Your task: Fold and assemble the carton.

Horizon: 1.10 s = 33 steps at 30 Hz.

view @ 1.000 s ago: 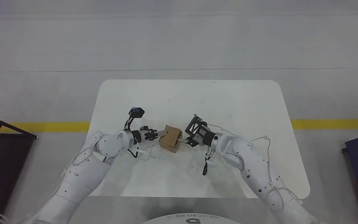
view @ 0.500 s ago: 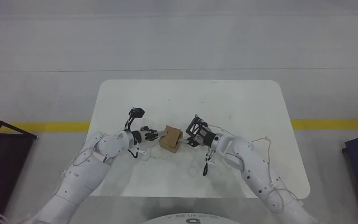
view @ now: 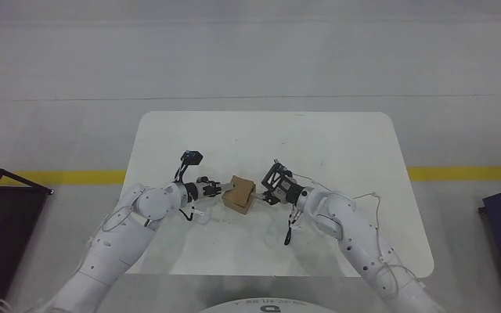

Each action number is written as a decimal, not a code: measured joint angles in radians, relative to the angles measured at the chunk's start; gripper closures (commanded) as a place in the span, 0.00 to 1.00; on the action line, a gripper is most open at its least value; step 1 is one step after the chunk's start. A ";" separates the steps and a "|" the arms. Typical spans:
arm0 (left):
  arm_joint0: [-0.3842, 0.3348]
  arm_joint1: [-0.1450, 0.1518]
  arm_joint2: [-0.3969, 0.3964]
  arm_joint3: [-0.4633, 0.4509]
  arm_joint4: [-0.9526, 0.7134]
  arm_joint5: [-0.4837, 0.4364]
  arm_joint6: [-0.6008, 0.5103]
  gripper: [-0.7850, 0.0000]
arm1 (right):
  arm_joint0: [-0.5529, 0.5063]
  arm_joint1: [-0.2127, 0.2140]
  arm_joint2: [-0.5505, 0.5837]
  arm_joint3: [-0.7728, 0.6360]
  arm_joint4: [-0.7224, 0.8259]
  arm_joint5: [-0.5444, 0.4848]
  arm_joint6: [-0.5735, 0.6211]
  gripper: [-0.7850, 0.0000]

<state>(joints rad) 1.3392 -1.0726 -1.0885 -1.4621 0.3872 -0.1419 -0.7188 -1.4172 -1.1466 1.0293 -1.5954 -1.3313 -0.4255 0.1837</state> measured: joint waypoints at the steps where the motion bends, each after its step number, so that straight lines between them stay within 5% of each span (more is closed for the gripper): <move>1: 0.000 0.000 0.000 0.001 0.000 0.000 0.001 0.00 | -0.006 0.001 0.005 -0.006 -0.002 0.005 -0.011 0.00; 27: -0.019 -0.005 0.009 0.019 -0.003 0.004 -0.001 0.00 | 0.060 -0.021 -0.061 0.056 -0.037 0.020 -0.028 0.00; 33: -0.023 -0.006 0.011 0.022 -0.006 0.002 -0.001 0.00 | 0.039 -0.011 0.021 0.044 0.015 0.050 -0.095 0.00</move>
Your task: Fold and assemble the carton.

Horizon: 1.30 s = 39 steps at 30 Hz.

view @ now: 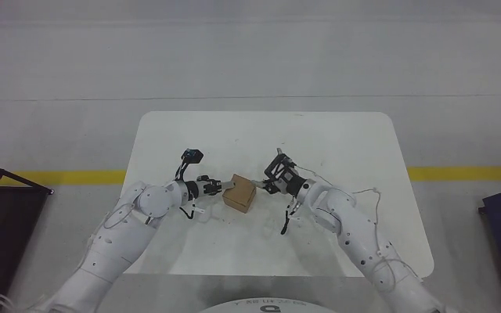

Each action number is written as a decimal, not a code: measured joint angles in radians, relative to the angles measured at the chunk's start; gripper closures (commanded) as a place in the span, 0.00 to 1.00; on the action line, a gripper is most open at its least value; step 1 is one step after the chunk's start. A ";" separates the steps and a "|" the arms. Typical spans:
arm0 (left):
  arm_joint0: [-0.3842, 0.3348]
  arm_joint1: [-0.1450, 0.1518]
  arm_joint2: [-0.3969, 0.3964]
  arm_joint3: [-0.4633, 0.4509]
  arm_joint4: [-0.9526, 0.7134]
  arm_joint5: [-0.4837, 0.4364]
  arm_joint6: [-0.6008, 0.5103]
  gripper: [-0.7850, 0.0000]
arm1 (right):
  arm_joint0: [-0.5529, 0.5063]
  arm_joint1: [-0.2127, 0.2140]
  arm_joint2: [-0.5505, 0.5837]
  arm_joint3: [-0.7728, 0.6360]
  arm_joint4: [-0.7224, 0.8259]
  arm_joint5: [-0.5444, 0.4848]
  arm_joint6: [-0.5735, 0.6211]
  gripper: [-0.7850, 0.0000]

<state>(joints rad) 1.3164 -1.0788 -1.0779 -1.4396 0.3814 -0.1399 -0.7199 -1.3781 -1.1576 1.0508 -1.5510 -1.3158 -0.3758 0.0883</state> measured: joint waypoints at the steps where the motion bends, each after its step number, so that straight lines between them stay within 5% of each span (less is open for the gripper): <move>1: 0.000 0.000 0.000 0.001 0.000 0.000 0.000 0.00 | -0.003 0.003 0.014 -0.001 0.007 -0.005 0.002 0.00; 17: -0.005 -0.003 0.004 0.004 -0.001 0.004 0.002 0.00 | 0.056 -0.013 -0.067 0.045 -0.043 -0.051 0.114 0.00; 24: 0.004 -0.002 -0.001 -0.006 -0.005 0.003 0.003 0.00 | 0.065 -0.017 -0.061 0.048 -0.045 -0.028 0.071 0.00; 39: 0.058 0.012 -0.058 -0.114 0.026 0.013 0.045 0.00 | -0.098 0.020 0.088 -0.004 -0.013 -0.029 0.024 0.00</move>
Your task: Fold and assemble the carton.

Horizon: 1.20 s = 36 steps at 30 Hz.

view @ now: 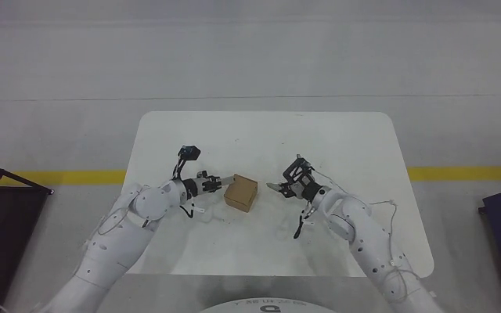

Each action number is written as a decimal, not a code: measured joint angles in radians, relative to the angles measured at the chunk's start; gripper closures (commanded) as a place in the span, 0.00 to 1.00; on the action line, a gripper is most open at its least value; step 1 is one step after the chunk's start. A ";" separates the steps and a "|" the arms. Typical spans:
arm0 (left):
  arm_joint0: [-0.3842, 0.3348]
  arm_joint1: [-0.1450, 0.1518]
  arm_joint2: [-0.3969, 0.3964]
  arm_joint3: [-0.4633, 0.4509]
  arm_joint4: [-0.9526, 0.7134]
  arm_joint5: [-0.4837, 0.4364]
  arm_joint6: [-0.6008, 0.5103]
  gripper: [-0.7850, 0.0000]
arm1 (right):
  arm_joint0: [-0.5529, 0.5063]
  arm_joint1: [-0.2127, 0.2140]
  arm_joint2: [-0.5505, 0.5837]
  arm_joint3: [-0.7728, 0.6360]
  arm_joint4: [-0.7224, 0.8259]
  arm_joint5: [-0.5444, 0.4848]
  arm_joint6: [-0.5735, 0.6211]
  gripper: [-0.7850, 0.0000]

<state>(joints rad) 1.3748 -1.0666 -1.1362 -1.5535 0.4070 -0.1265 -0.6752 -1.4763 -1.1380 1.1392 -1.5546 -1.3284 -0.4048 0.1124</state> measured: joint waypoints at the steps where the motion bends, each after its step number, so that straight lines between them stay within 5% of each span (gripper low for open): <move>1: 0.003 0.002 -0.005 -0.009 0.015 0.005 0.005 0.00 | 0.005 -0.001 -0.010 0.002 -0.010 -0.007 0.012 0.00; 11: 0.034 0.014 -0.062 -0.068 0.094 0.048 0.038 0.00 | 0.148 -0.049 -0.188 0.087 -0.062 0.046 0.088 0.00; 19: 0.068 0.019 -0.093 -0.114 0.131 0.065 0.068 0.00 | 0.194 -0.068 -0.217 0.129 -0.044 0.077 0.054 0.00; 25: 0.095 0.026 -0.152 -0.187 0.207 0.117 0.138 0.00 | 0.052 -0.022 -0.027 0.001 0.004 0.081 -0.070 0.00; 30: 0.117 0.035 -0.237 -0.246 0.253 0.162 0.168 0.00 | -0.208 0.030 0.279 -0.233 0.094 0.053 -0.175 0.00; 36: 0.122 0.049 -0.349 -0.291 0.334 0.205 0.133 0.00 | -0.523 0.041 0.557 -0.477 0.223 0.096 -0.279 0.00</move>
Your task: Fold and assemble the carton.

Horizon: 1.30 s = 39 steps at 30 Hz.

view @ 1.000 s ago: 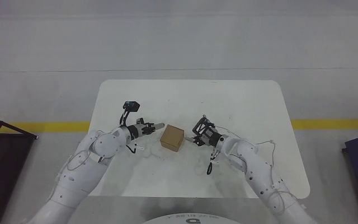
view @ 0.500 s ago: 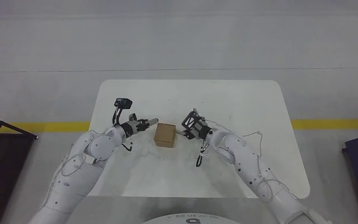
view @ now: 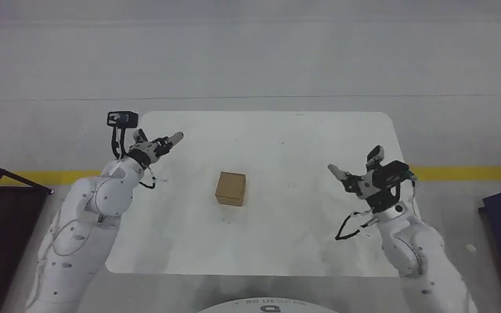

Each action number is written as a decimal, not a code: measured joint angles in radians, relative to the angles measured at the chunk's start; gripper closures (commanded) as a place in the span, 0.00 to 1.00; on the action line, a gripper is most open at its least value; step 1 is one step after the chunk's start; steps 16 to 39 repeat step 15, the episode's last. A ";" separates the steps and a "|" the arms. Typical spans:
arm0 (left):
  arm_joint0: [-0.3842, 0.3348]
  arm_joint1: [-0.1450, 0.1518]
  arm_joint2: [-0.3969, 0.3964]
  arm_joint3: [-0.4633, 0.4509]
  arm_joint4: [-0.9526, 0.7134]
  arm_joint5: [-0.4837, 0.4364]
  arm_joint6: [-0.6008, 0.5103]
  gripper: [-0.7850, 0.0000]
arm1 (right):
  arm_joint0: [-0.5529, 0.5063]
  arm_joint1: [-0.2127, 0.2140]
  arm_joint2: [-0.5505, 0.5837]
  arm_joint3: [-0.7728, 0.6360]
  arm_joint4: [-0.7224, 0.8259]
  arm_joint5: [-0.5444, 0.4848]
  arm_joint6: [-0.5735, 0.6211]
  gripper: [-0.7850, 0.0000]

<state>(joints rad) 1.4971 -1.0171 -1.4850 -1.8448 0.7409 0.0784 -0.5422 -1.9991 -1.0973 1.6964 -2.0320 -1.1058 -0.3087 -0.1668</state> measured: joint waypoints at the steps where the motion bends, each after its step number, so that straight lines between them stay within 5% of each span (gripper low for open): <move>1: 0.000 0.000 -0.003 -0.002 0.001 0.001 -0.002 0.00 | -0.044 -0.002 0.025 -0.027 0.015 0.013 -0.018 0.00; 5: 0.000 0.000 0.002 -0.001 -0.001 0.000 -0.001 0.00 | -0.171 -0.008 0.068 -0.091 0.049 0.045 -0.054 0.00; 39: 0.000 0.000 0.001 -0.001 -0.001 0.000 0.000 0.00 | -0.165 -0.008 0.067 -0.089 0.048 0.044 -0.053 0.00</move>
